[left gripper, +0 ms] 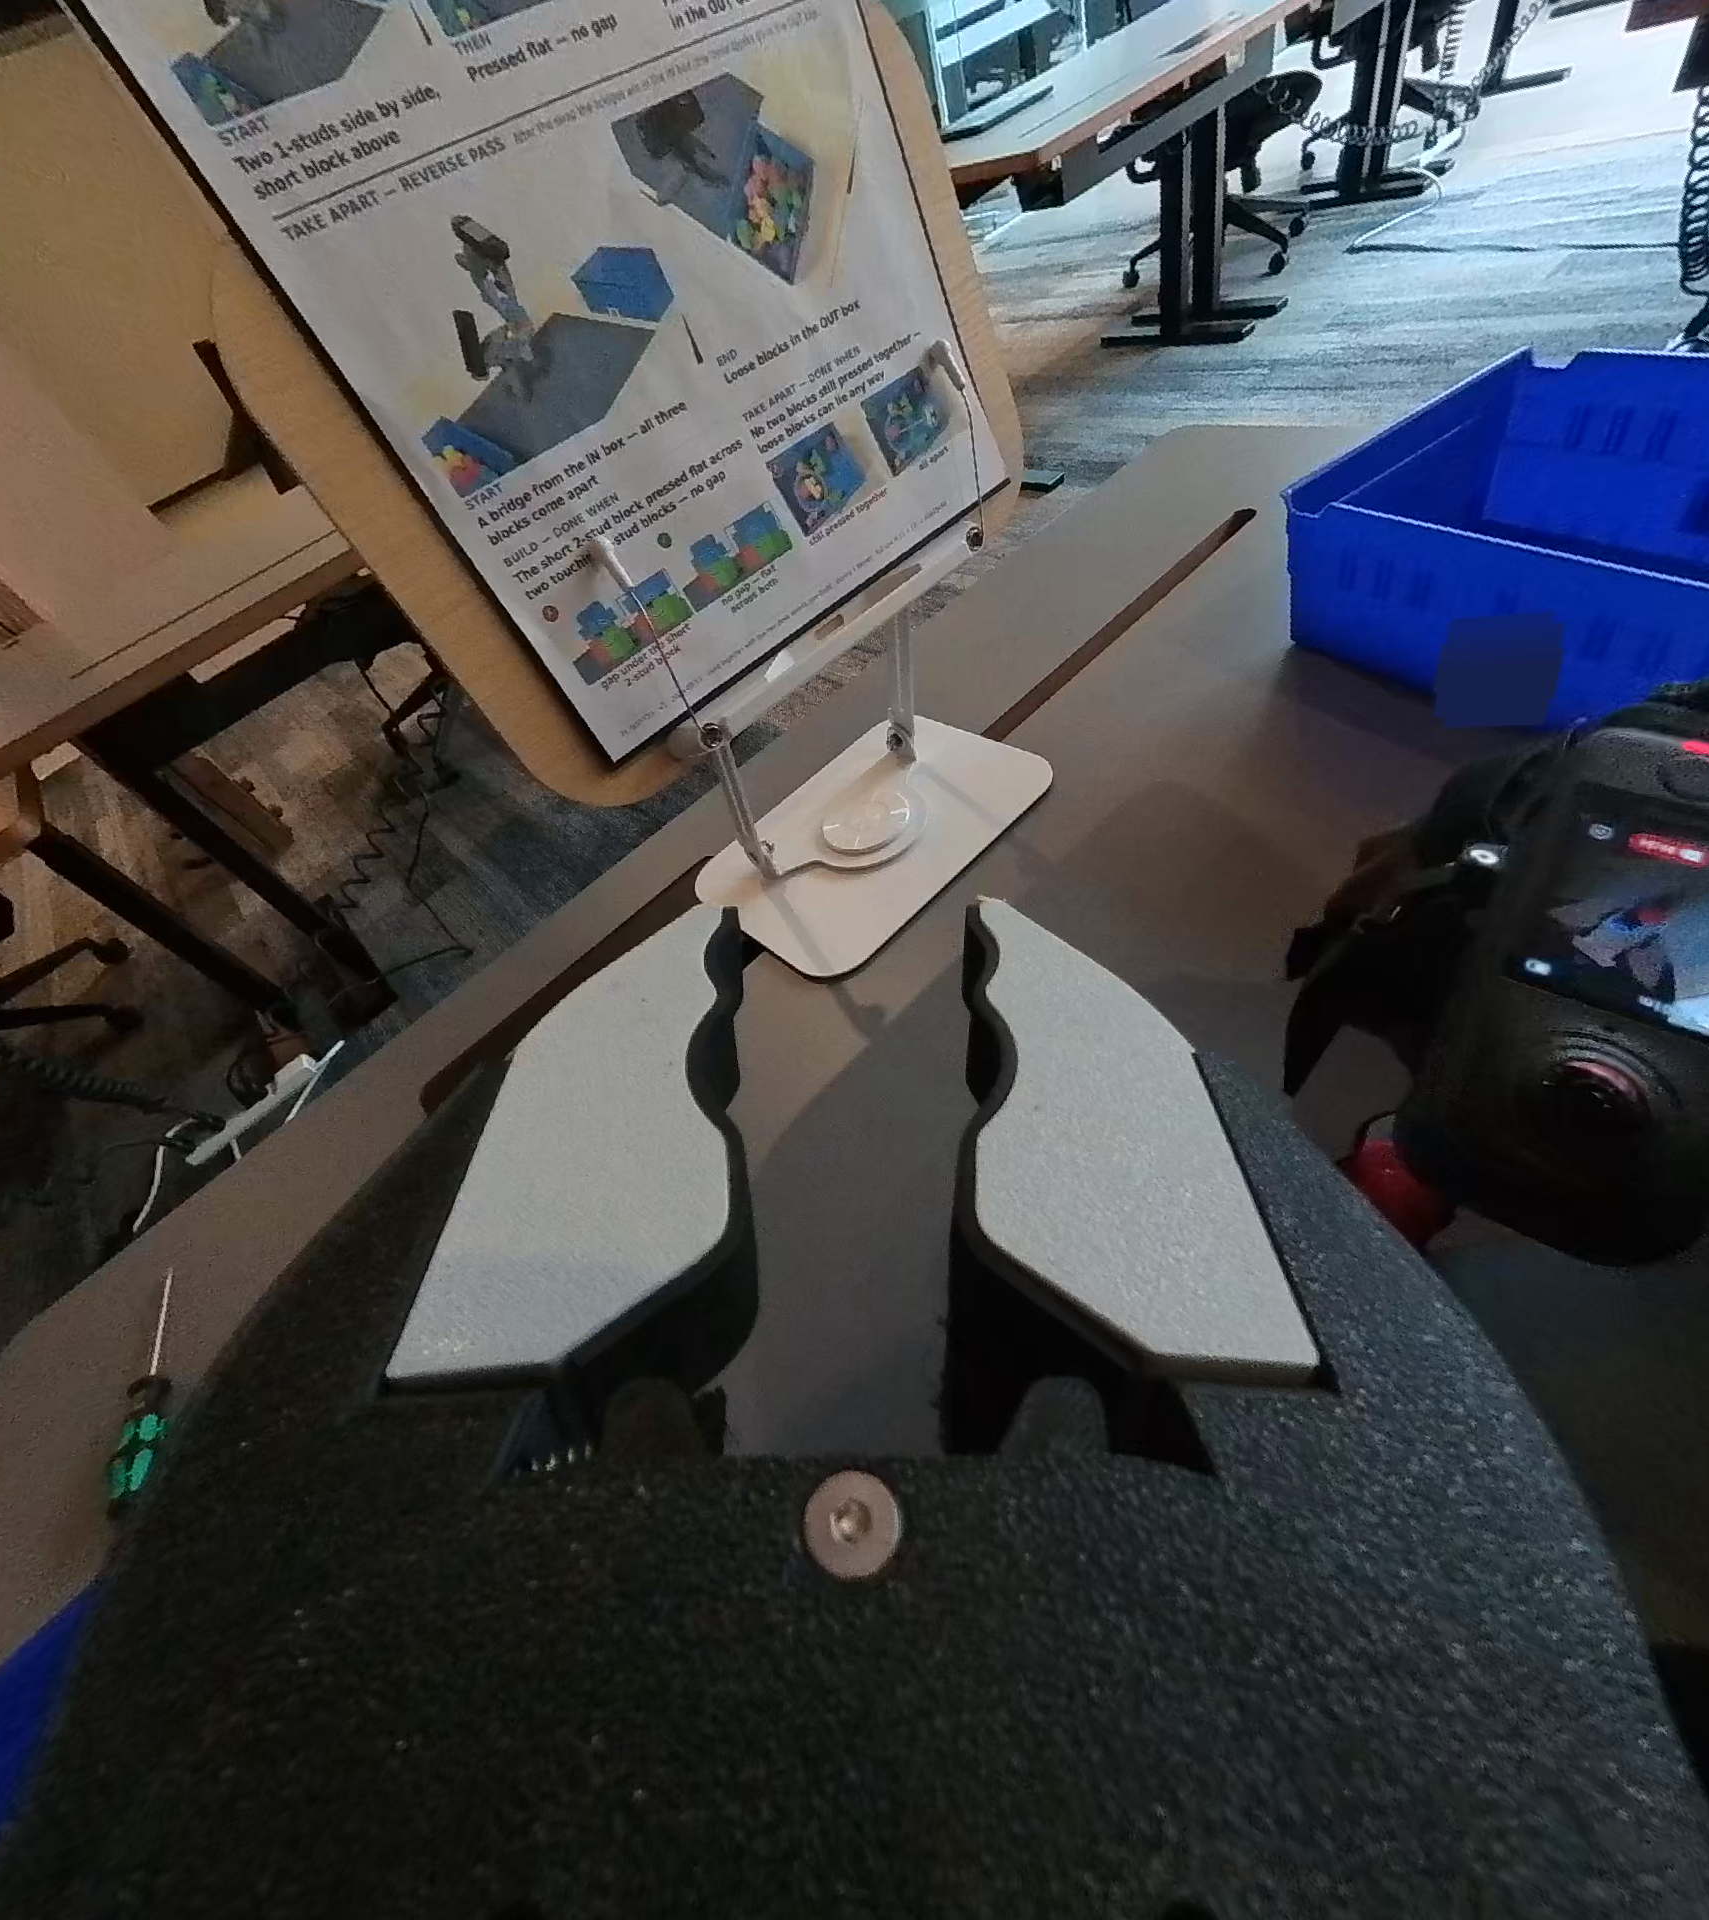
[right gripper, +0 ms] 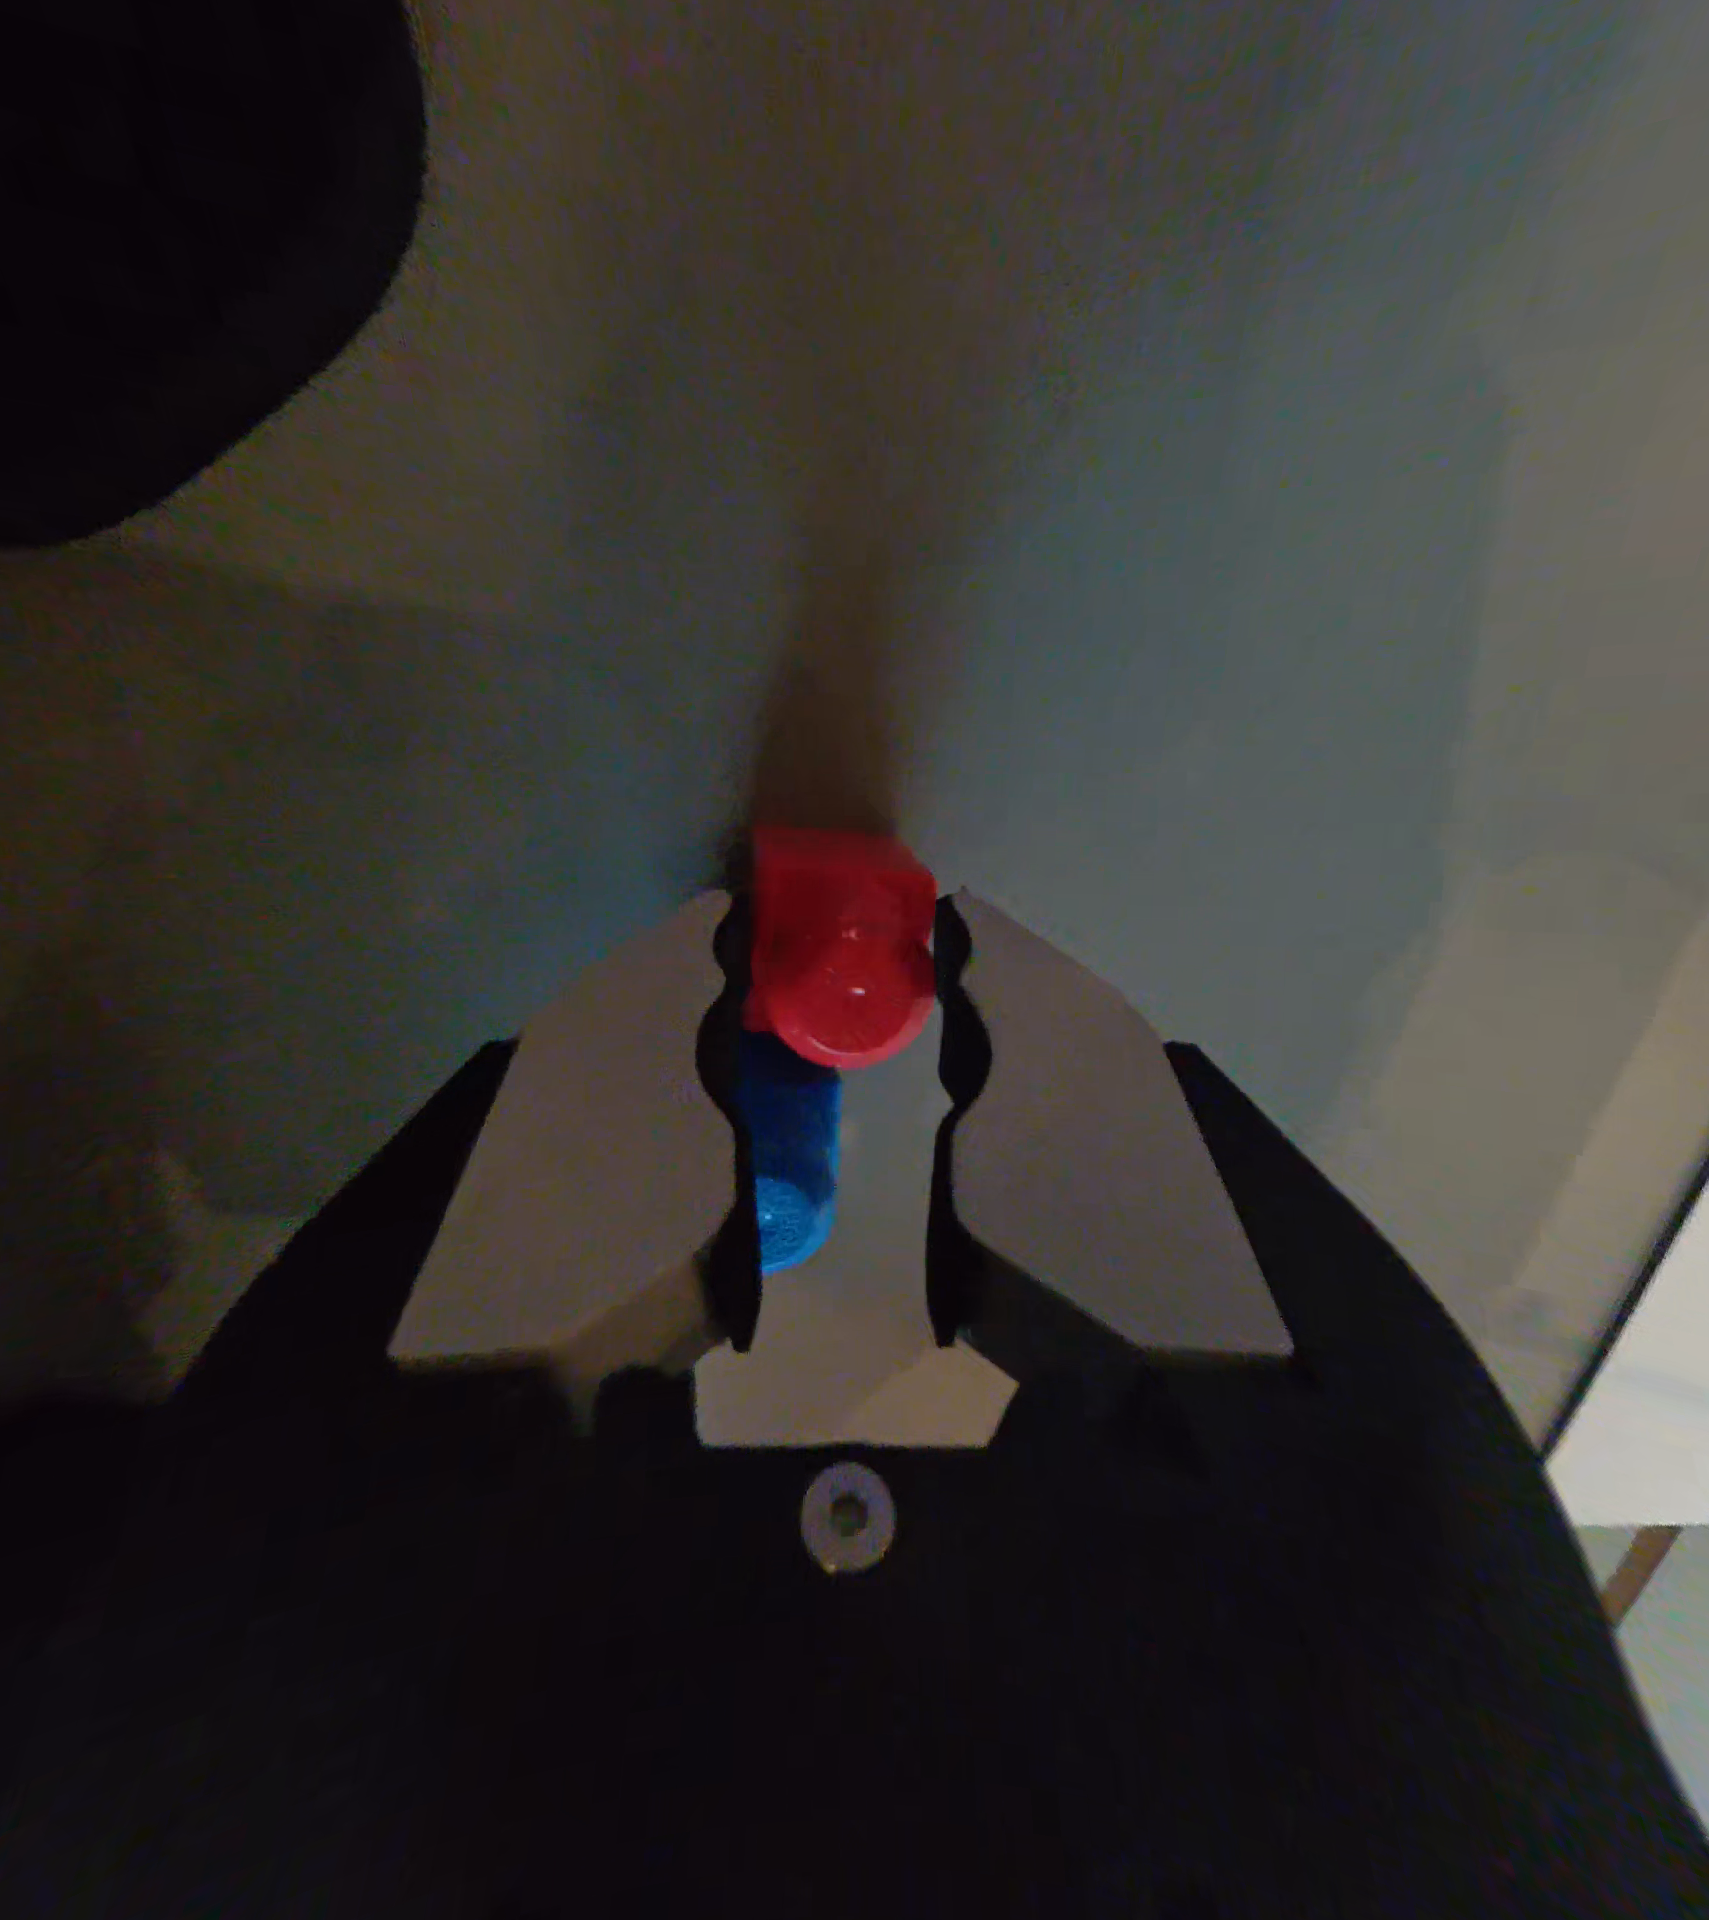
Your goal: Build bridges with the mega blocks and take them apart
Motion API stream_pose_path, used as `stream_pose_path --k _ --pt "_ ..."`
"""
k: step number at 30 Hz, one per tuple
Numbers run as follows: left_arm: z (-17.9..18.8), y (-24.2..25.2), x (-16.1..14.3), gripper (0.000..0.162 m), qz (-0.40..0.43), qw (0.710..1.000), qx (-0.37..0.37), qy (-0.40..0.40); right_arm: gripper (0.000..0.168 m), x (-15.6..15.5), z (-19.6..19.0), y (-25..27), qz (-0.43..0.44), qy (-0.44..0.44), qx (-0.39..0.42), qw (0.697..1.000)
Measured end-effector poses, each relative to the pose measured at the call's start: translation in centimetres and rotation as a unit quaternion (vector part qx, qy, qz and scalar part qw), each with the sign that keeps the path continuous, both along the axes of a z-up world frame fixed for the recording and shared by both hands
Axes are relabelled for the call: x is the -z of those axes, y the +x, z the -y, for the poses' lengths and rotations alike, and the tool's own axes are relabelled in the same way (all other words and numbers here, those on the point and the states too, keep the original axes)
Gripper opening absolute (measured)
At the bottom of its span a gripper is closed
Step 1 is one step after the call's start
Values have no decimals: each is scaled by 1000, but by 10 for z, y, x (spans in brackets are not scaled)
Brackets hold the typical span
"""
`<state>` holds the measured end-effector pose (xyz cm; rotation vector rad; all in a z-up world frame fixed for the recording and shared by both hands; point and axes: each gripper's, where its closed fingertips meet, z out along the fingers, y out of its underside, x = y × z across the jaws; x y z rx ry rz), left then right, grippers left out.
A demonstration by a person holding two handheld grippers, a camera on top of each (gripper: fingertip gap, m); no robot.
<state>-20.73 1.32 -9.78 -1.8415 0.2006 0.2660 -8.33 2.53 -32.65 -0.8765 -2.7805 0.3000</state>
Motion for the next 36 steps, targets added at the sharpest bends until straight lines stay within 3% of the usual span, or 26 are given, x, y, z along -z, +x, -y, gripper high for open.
stream_pose_path --k 7,24,28,32,36 --pt "2 -2 -2 41 2 1000 -2 5 33 0 -7 18 54 17 34 998" --pt "0 0 1 41 -4 1000 1 -2 33 0 -10 23 67 11 53 996" --pt "0 -1 1 41 -5 1000 1 -2 53 -11 -13 22 49 3 68 997" --pt "-2 -1 3 41 -3 1000 3 -4 49 -28 -26 35 41 1 61 997" --pt "-4 0 4 41 -4 1000 3 -6 55 -17 -43 52 91 19 71 993"
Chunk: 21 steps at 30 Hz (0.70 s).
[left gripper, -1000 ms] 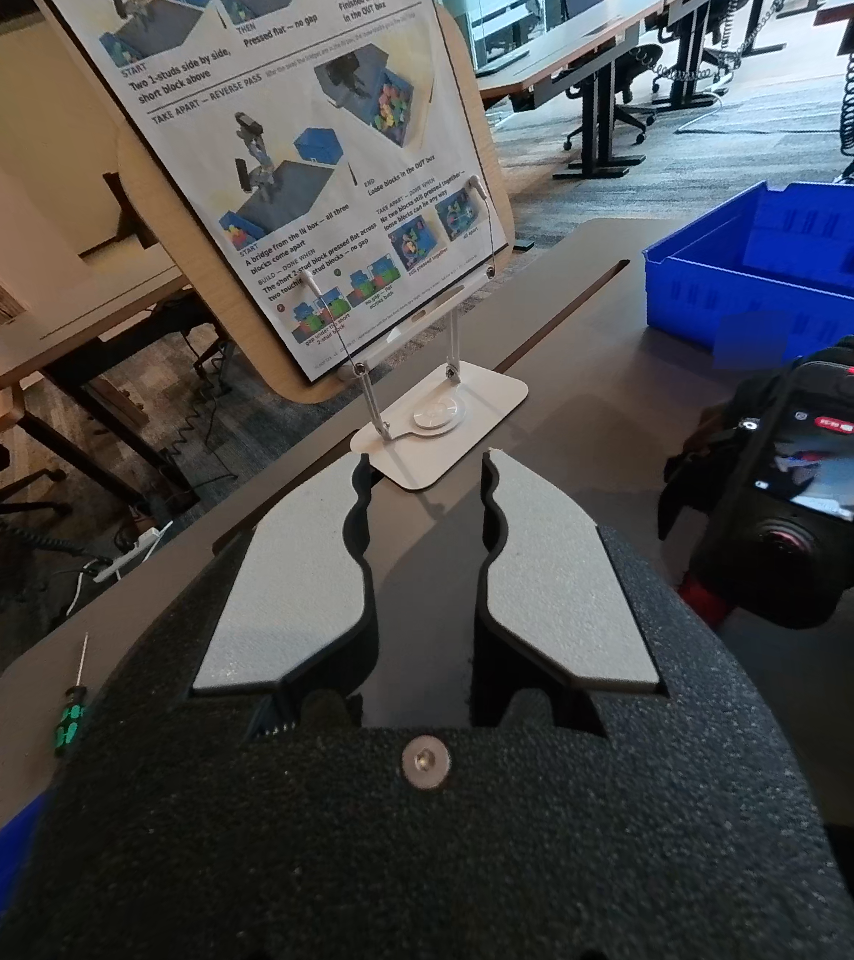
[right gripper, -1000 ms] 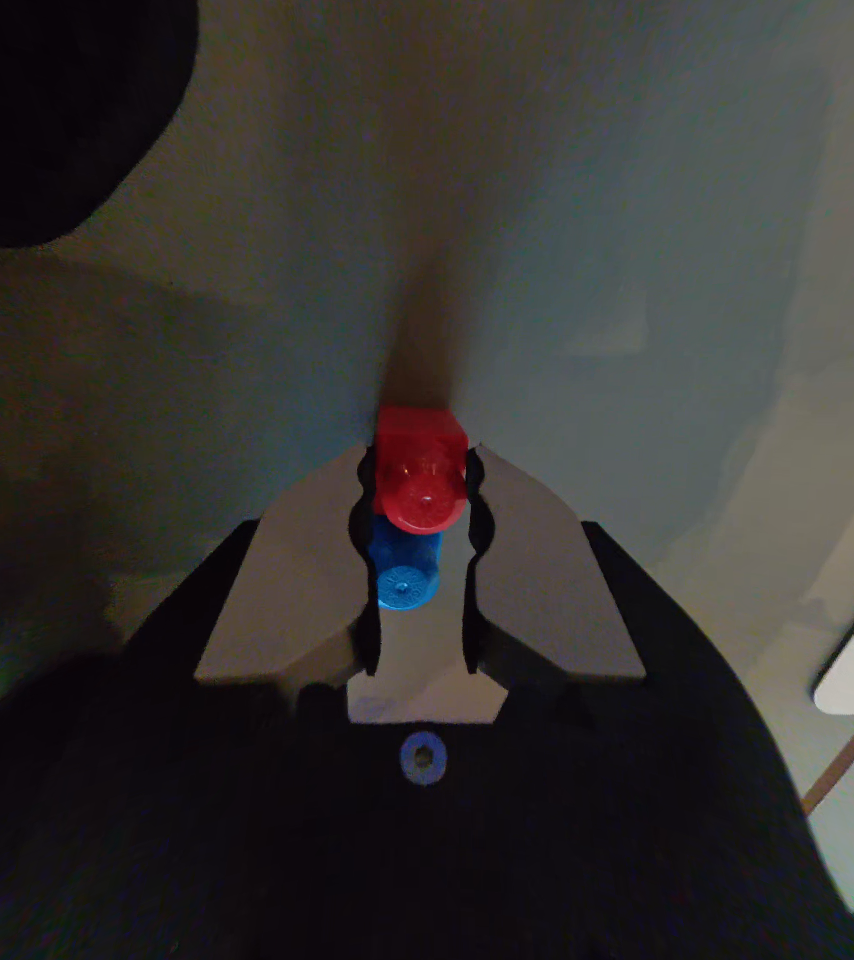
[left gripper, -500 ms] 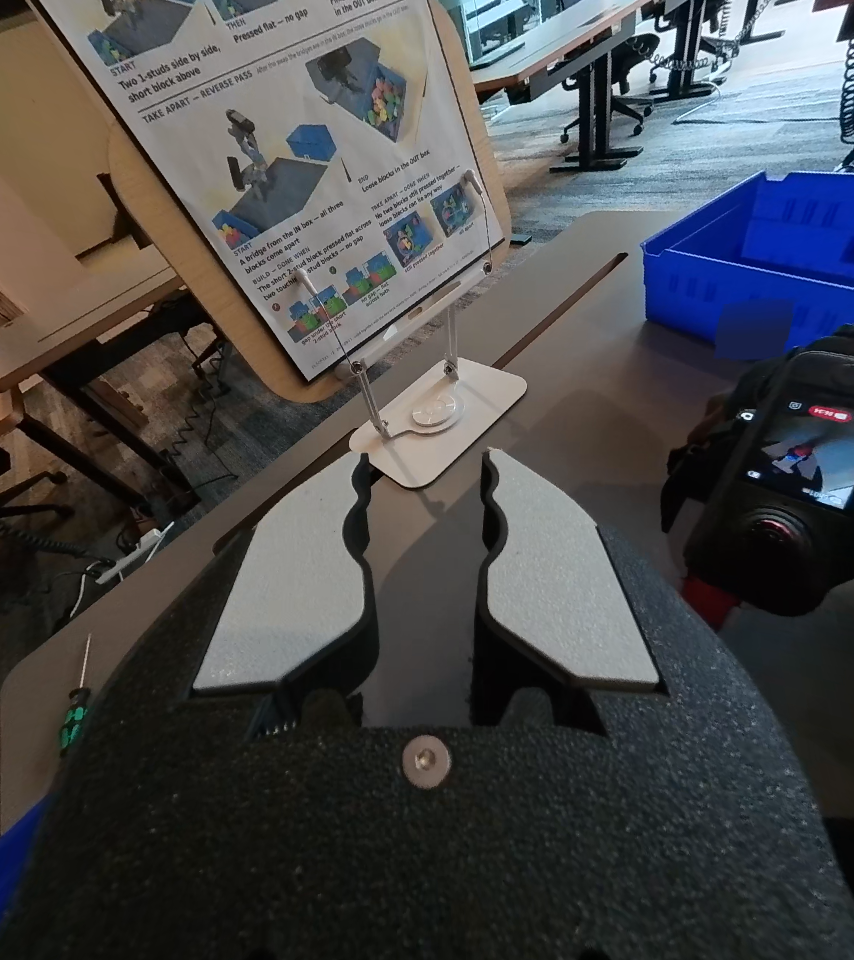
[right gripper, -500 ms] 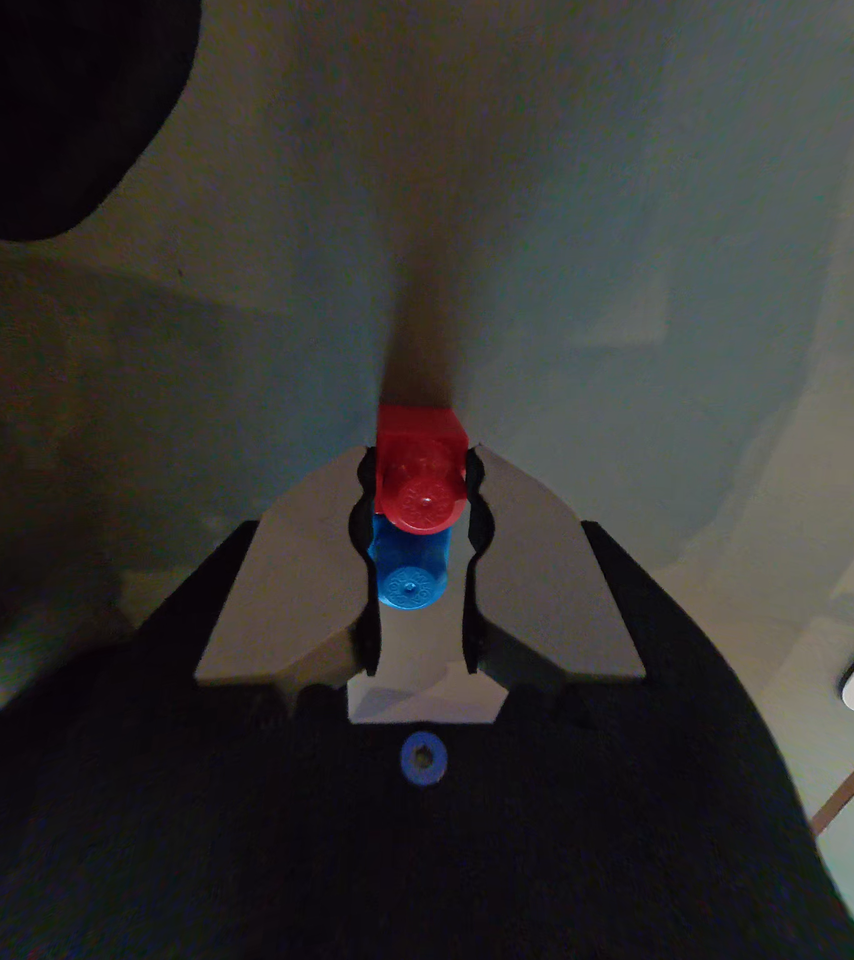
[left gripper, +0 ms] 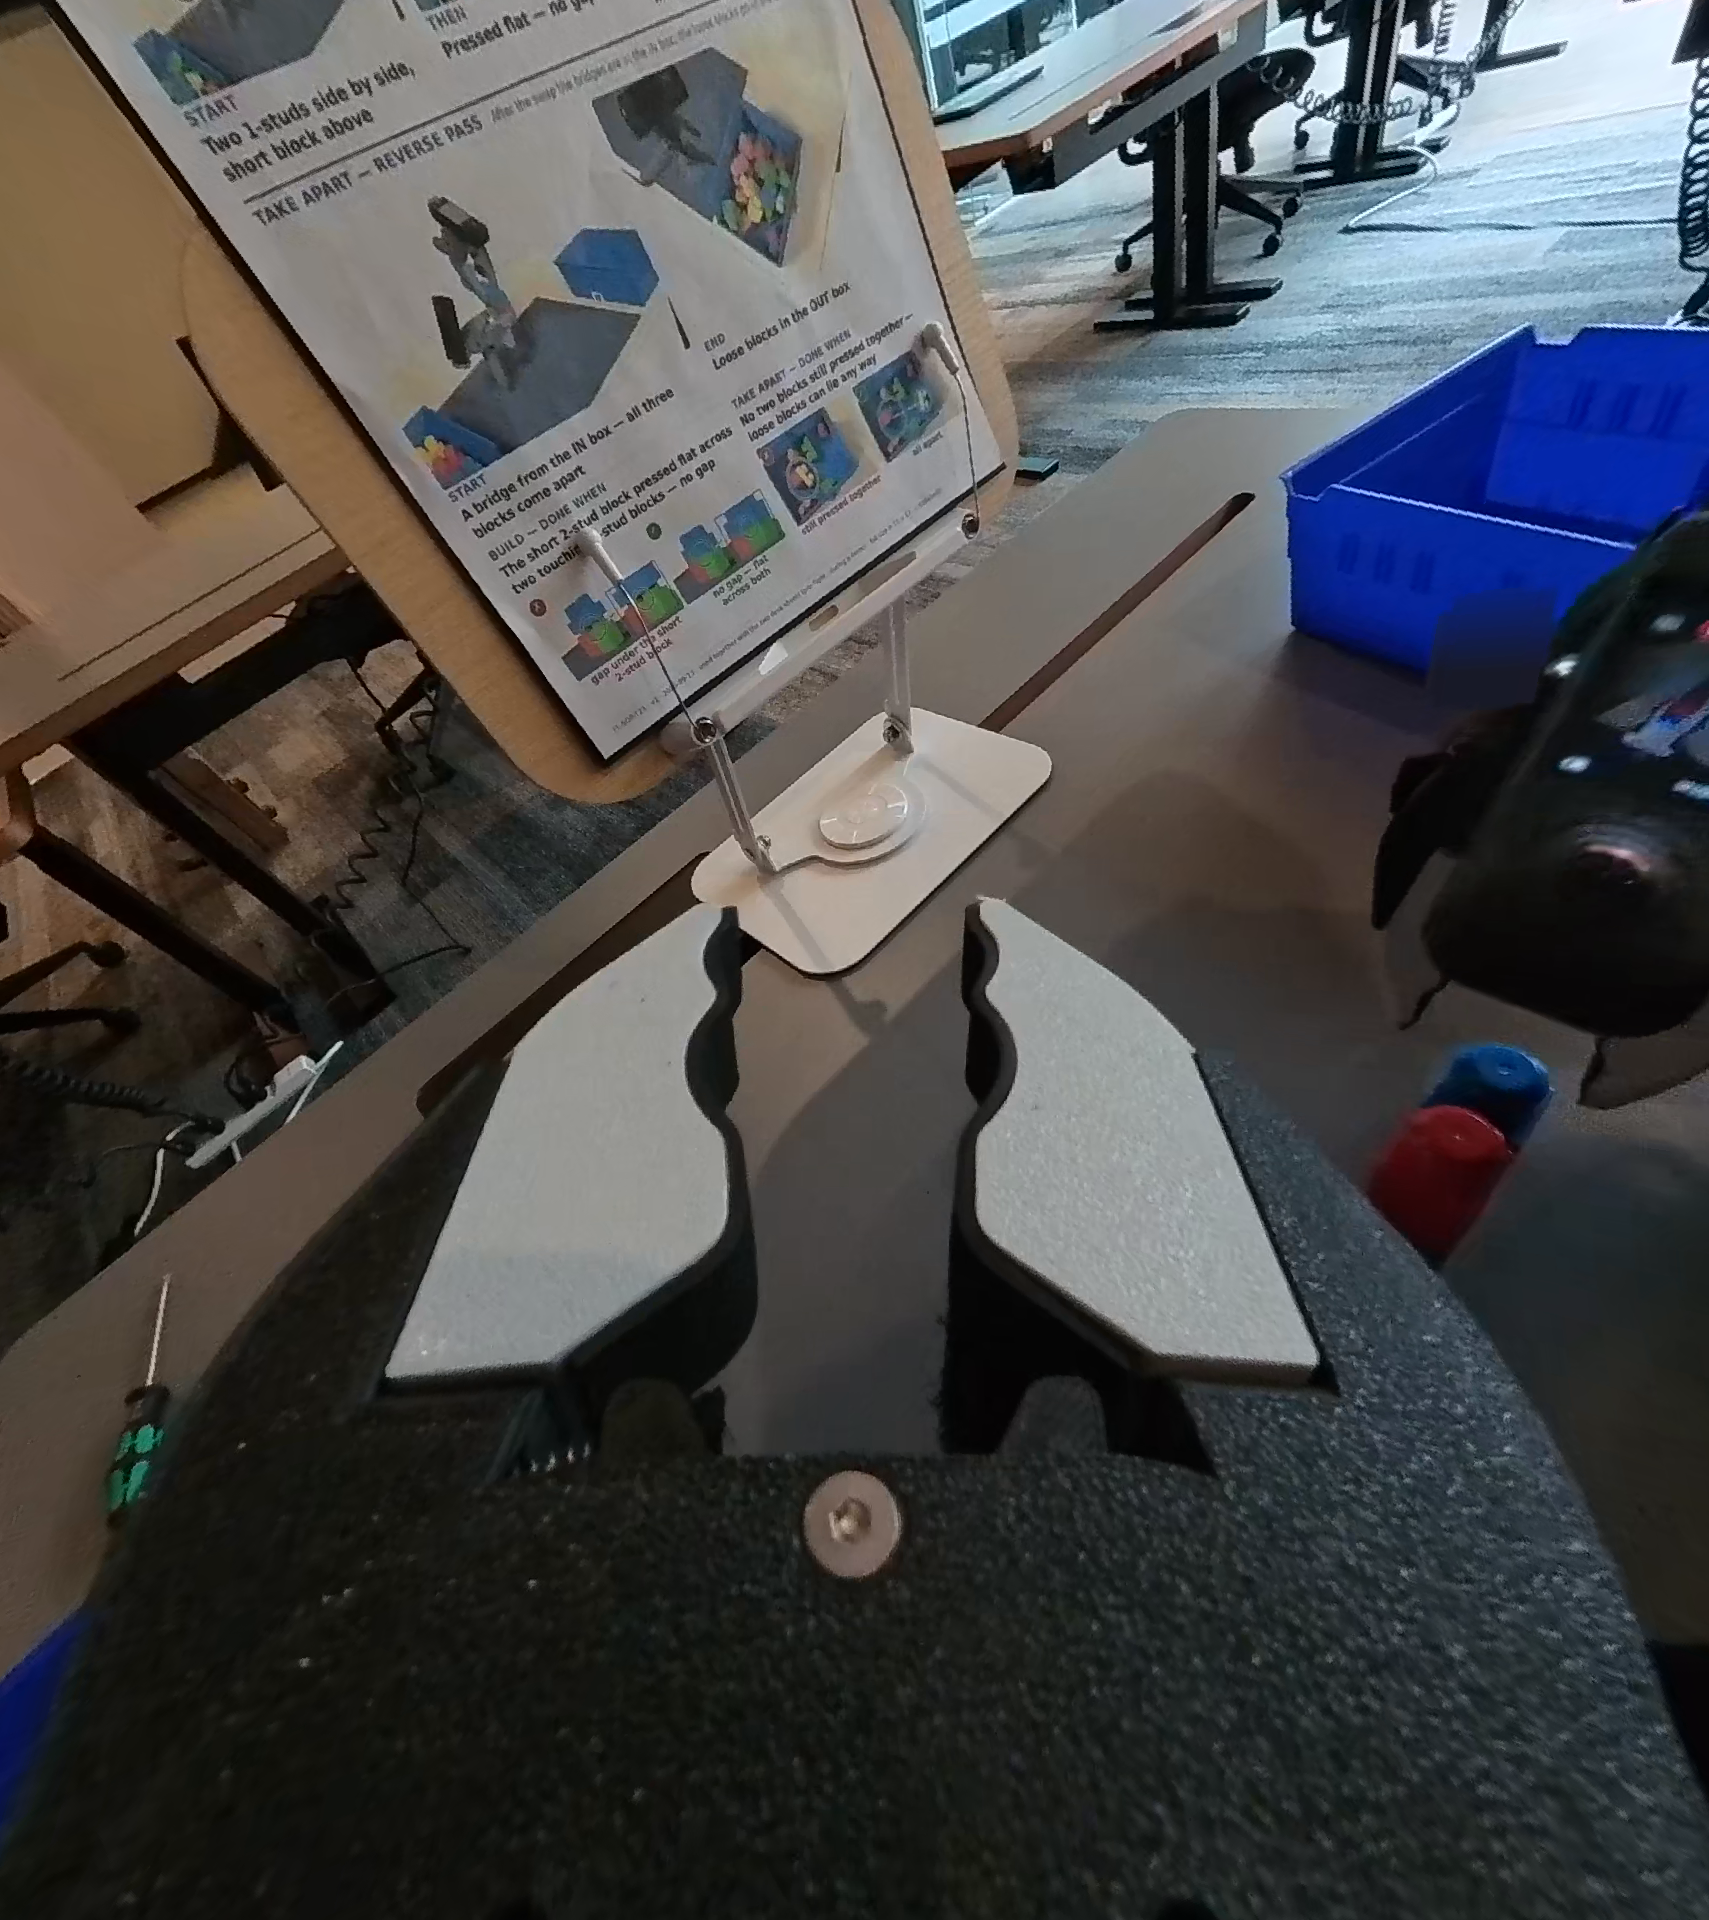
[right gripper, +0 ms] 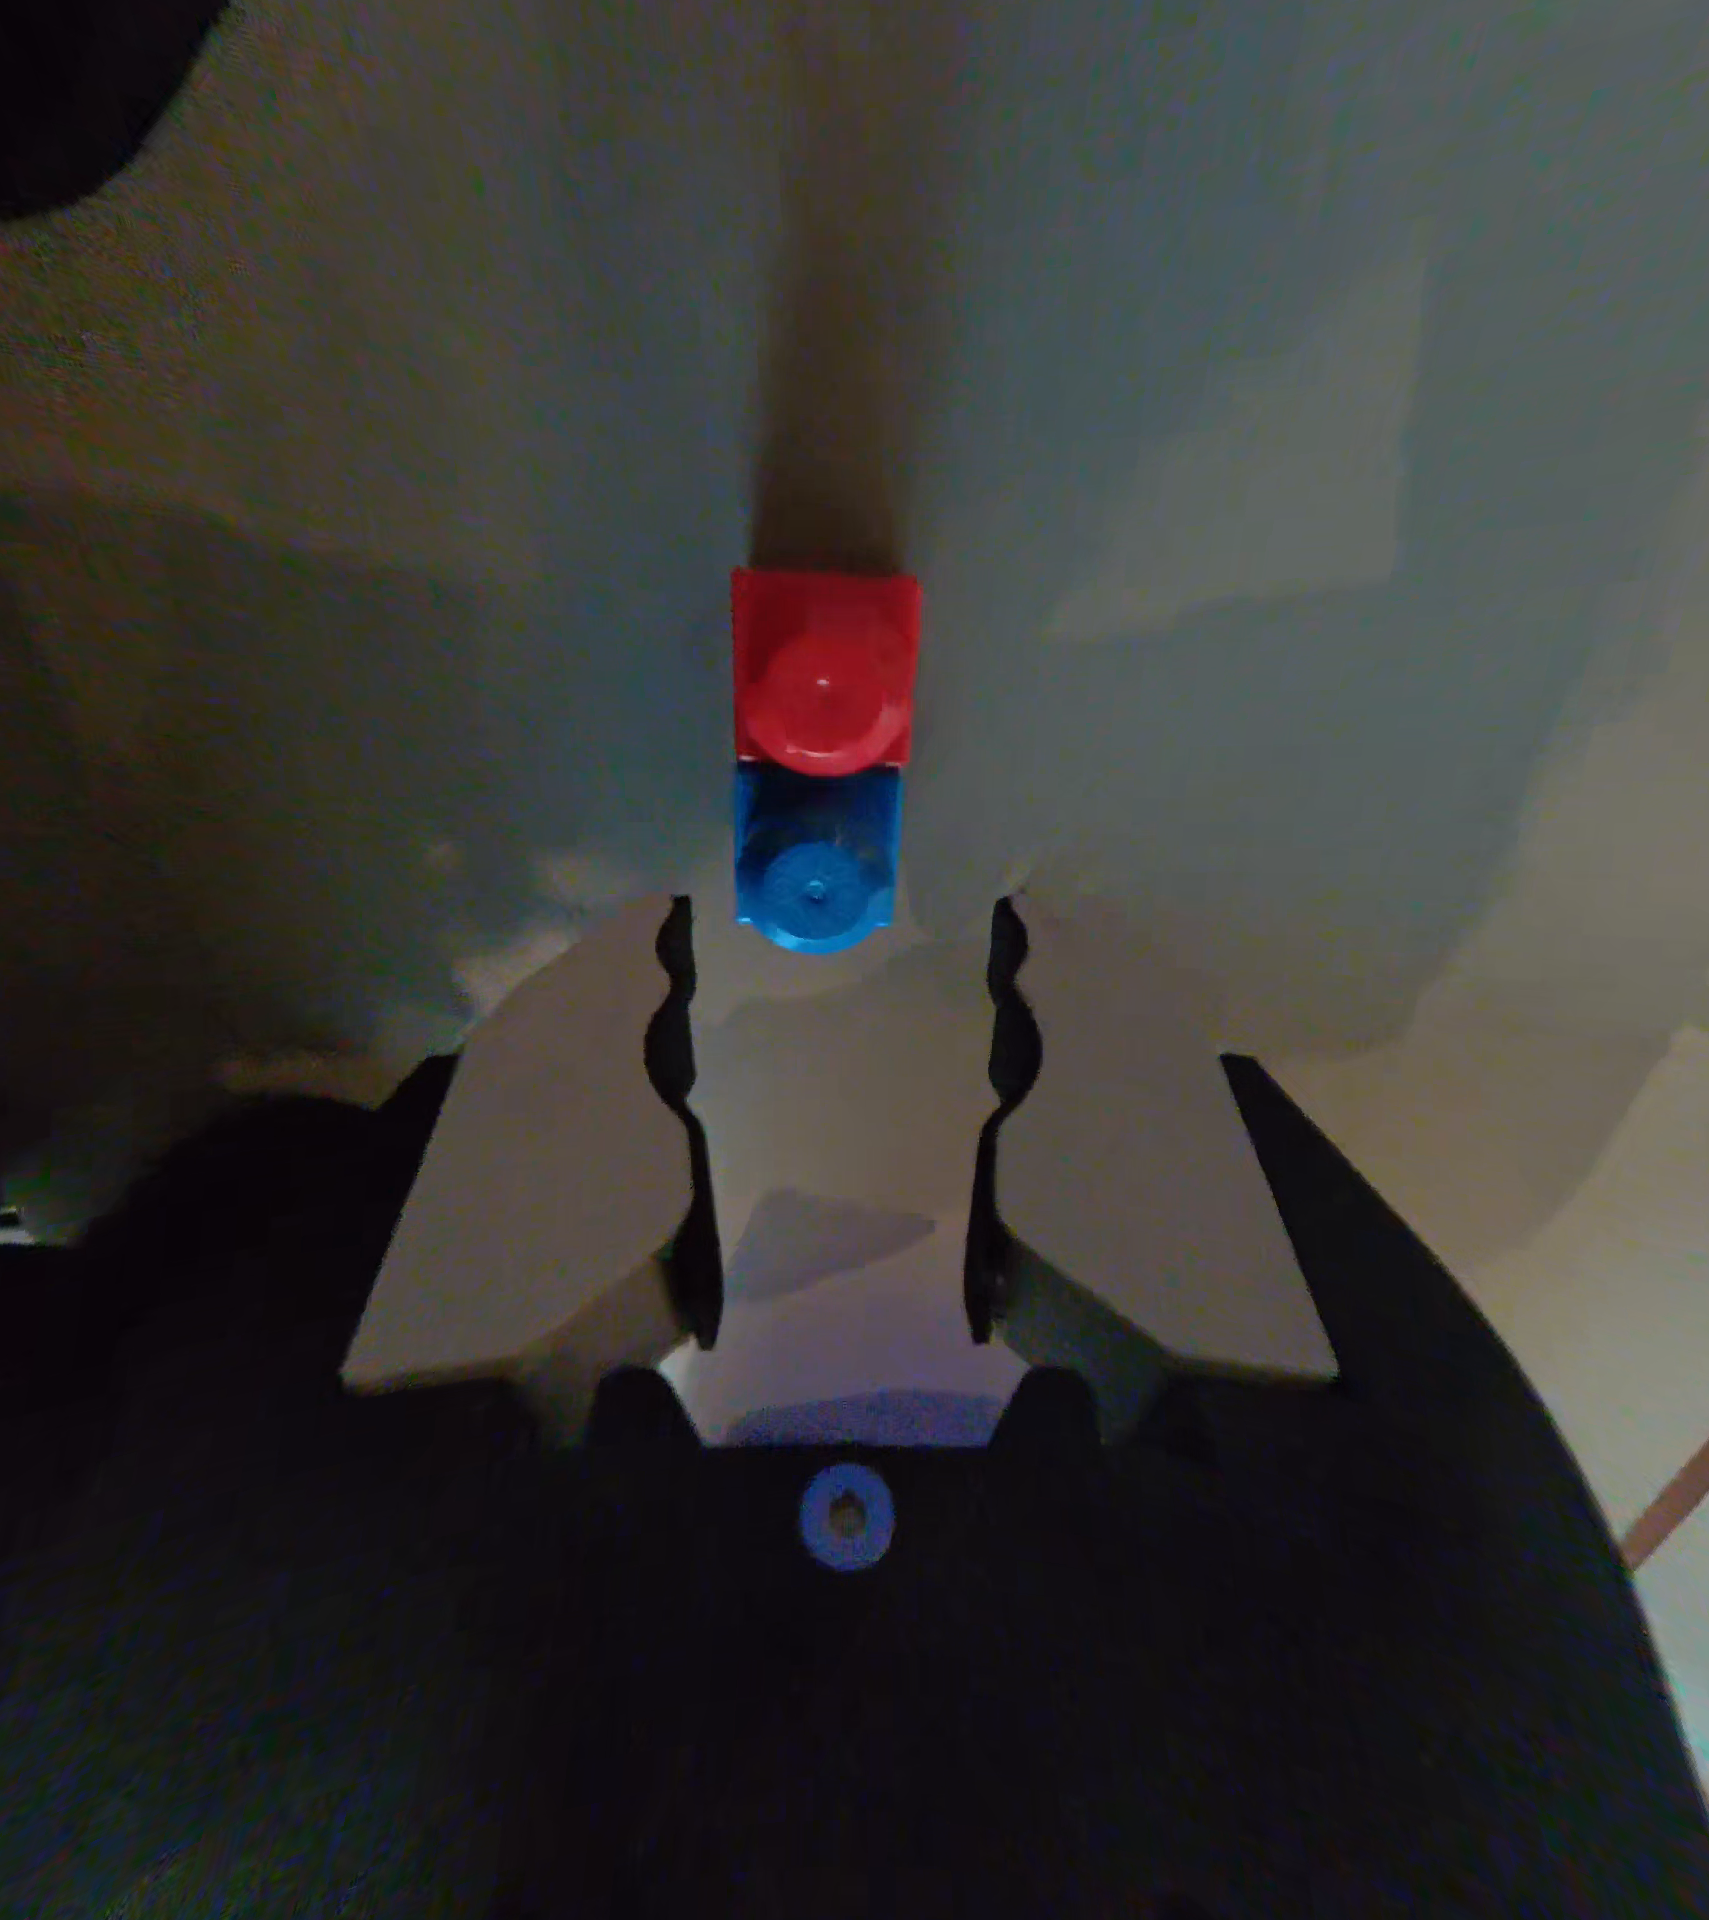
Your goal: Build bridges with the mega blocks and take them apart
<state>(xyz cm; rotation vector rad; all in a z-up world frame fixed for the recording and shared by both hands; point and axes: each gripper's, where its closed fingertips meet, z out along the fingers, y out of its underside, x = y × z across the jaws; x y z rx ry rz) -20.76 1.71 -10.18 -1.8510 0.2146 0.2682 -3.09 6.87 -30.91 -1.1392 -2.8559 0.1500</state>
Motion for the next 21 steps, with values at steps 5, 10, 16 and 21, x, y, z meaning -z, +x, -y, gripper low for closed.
stream_pose_path --k 5,10,16,21 --pt "-2 1 3 41 -4 1000 1 -7 49 14 4 6 41 -6 -18 999" --pt "-3 2 3 41 -5 1000 3 -8 36 16 7 3 38 -9 -20 999" --pt "-3 2 4 41 -8 1000 4 -10 32 16 7 2 36 -9 -19 999" --pt "-2 1 3 41 -8 1000 3 -10 32 16 8 1 33 -9 -20 999"
